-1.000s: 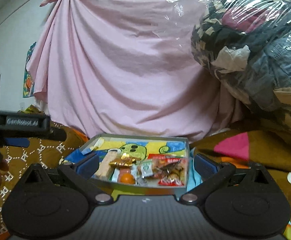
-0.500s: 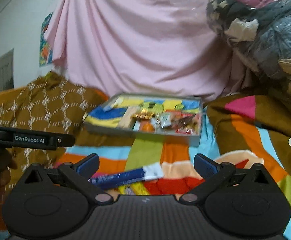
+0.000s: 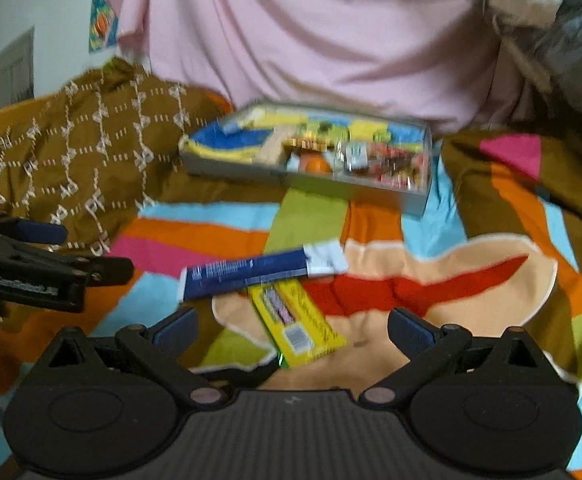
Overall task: Organize snacks
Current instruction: 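Move both grippers back from the tray to the blue stick pack and yellow candy bar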
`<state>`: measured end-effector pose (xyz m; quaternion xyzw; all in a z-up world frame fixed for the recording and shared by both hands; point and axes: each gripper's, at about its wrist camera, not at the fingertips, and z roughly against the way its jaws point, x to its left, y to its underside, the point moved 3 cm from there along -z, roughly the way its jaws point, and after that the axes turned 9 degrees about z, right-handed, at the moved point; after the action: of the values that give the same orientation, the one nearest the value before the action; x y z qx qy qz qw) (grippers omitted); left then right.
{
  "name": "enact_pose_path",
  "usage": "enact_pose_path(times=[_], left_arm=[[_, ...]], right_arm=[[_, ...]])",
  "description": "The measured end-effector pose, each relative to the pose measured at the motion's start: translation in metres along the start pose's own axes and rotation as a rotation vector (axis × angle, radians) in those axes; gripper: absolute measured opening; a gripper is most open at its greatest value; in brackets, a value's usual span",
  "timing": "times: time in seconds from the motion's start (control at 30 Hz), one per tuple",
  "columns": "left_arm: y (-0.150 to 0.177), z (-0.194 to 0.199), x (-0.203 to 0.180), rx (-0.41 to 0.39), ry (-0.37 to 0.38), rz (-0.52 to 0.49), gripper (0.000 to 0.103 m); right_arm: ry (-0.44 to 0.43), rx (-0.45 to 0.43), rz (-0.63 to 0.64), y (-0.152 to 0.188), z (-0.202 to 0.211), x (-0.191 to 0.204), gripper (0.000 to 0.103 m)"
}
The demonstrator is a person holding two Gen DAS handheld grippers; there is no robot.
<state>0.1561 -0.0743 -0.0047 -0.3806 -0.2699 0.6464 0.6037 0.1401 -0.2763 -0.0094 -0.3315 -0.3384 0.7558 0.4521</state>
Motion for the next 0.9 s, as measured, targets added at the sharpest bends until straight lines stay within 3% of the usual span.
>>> enact_pose_path(times=[0.47,0.9], left_arm=[[0.004,-0.018,0.001,0.054,0.009,-0.006,0.102],[-0.009,-0.041,-0.009,0.066,0.027,-0.067,0.102]], right_arm=[[-0.029,0.116,-0.007,0.006,-0.023,0.0,0.103],[-0.052,0.141,-0.007,0.003,-0.036,-0.002,0.103]])
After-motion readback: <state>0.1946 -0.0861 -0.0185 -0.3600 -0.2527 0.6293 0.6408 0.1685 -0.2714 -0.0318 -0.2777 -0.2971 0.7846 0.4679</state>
